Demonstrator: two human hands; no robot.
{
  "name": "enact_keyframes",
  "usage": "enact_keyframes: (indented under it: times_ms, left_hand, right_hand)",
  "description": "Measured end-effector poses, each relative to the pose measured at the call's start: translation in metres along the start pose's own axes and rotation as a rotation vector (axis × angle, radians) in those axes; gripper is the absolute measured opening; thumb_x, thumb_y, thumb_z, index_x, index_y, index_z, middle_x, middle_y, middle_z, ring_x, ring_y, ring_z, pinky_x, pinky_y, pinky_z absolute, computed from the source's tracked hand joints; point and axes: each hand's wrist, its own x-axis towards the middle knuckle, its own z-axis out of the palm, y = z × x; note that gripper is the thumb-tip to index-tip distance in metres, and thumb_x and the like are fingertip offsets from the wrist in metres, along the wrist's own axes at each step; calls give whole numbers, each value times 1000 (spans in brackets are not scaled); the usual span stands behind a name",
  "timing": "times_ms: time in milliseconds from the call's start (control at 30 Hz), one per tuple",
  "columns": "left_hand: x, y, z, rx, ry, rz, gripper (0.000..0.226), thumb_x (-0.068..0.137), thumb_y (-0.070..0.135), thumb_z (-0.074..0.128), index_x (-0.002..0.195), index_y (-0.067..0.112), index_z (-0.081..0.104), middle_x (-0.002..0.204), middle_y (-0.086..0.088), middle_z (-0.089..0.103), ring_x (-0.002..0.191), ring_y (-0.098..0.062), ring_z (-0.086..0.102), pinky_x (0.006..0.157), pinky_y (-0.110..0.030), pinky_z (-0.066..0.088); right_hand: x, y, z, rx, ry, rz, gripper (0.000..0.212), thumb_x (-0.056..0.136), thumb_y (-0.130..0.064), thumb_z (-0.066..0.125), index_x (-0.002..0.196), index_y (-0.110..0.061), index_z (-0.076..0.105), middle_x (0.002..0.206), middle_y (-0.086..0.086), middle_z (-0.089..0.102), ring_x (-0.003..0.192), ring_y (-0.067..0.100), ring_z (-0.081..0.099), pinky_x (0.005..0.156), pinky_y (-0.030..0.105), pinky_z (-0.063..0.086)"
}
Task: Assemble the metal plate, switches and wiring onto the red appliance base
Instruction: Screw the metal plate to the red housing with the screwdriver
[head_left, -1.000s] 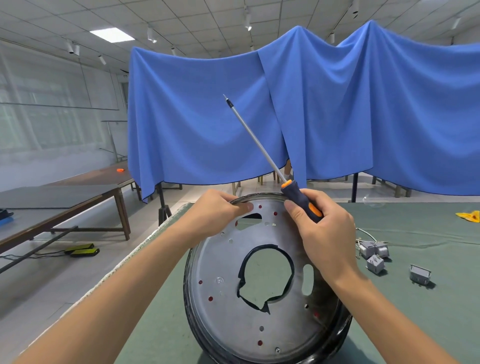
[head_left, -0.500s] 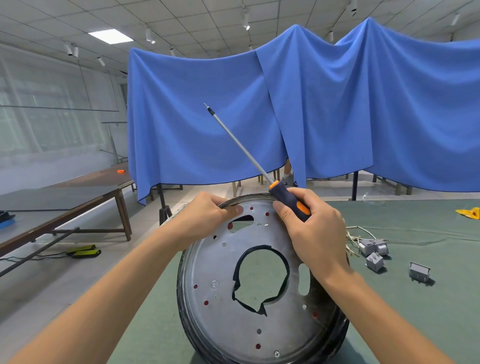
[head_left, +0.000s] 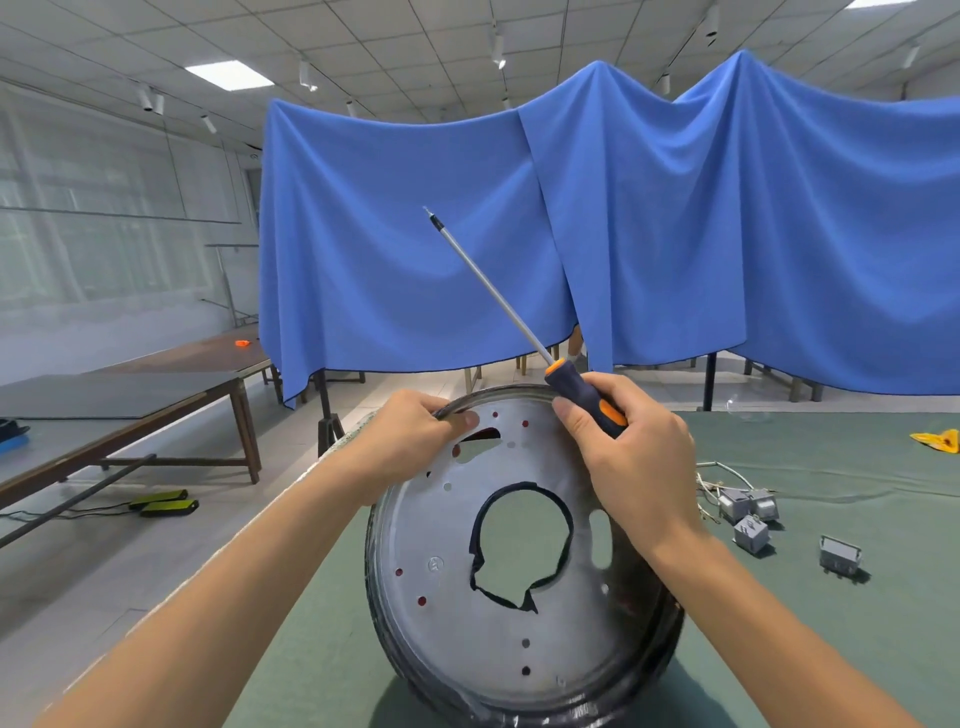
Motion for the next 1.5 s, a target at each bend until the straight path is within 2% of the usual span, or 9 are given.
enact_keyframes:
  times_ms: [100, 233, 433, 633, 933, 1067, 1167, 1333, 1500]
  left_hand:
    - [15, -14, -2, -67, 193, -30, 37, 92, 30, 60, 67, 3, 61, 52, -1, 38, 39, -12, 28, 43, -19, 26]
    - [32, -34, 7, -214, 427, -93, 39, 94, 26, 58, 57, 16, 49, 46, 5, 29, 50, -21, 27, 53, -29, 21]
    - [38, -59, 26, -397, 636, -259, 28, 94, 28, 56, 71, 16, 65, 51, 4, 40, 52, -18, 35, 55, -29, 30]
    - [39, -68, 36, -485, 690, -299, 29, 95, 31, 56, 102, 7, 70, 66, -3, 62, 55, -16, 39, 61, -36, 40]
    - [42, -72, 40, -414, 701, -245, 28, 95, 32, 55, 106, 12, 71, 100, -3, 67, 61, -14, 51, 57, -30, 41]
    - [39, -74, 42, -425, 688, -227, 31, 95, 34, 56, 116, 15, 69, 114, -10, 67, 103, -32, 60, 82, -40, 51]
    - [38, -73, 43, -415, 691, -185, 31, 95, 34, 55, 117, 18, 68, 110, -9, 70, 97, -31, 61, 71, -31, 45]
    - [35, -73, 45, -398, 696, -135, 31, 95, 33, 55, 122, 21, 66, 107, -1, 71, 93, -21, 63, 73, -28, 48]
    - [35, -70, 47, -380, 699, -108, 29, 95, 32, 55, 122, 23, 66, 78, 20, 61, 72, 0, 54, 59, -24, 43]
  right_hand:
    - [6, -5, -9, 28, 23, -21, 17, 85, -31, 70, 82, -44, 59, 78, -18, 64, 77, 9, 60, 67, 18, 42]
    - [7, -10, -25, -58, -21, -38, 6, 81, -40, 70, 85, -40, 65, 79, -19, 67, 77, 6, 61, 66, 26, 46]
    - [-6, -3, -40, -339, -163, 24, 8, 77, -43, 69, 85, -40, 68, 75, -16, 67, 76, 15, 61, 63, 31, 46]
    - [-17, 3, -35, -601, -305, 44, 14, 79, -49, 58, 81, -38, 66, 75, -13, 65, 75, 16, 59, 59, 25, 41]
    - [-13, 2, -26, -677, -315, 22, 16, 80, -44, 56, 83, -31, 65, 79, -9, 64, 76, 18, 58, 57, 23, 37]
    - [-14, -1, -25, -678, -325, 10, 15, 80, -43, 57, 83, -31, 65, 79, -9, 64, 77, 19, 58, 55, 24, 33]
    - [-15, -3, -25, -693, -332, 9, 16, 80, -44, 57, 82, -30, 65, 79, -8, 63, 76, 19, 57, 54, 24, 32]
    - [-15, -6, -25, -695, -324, 25, 19, 80, -46, 57, 85, -30, 66, 80, -8, 64, 79, 19, 58, 57, 26, 34]
    - [-15, -11, -26, -722, -318, 22, 21, 81, -46, 54, 86, -28, 65, 81, -7, 64, 79, 20, 58, 56, 26, 33]
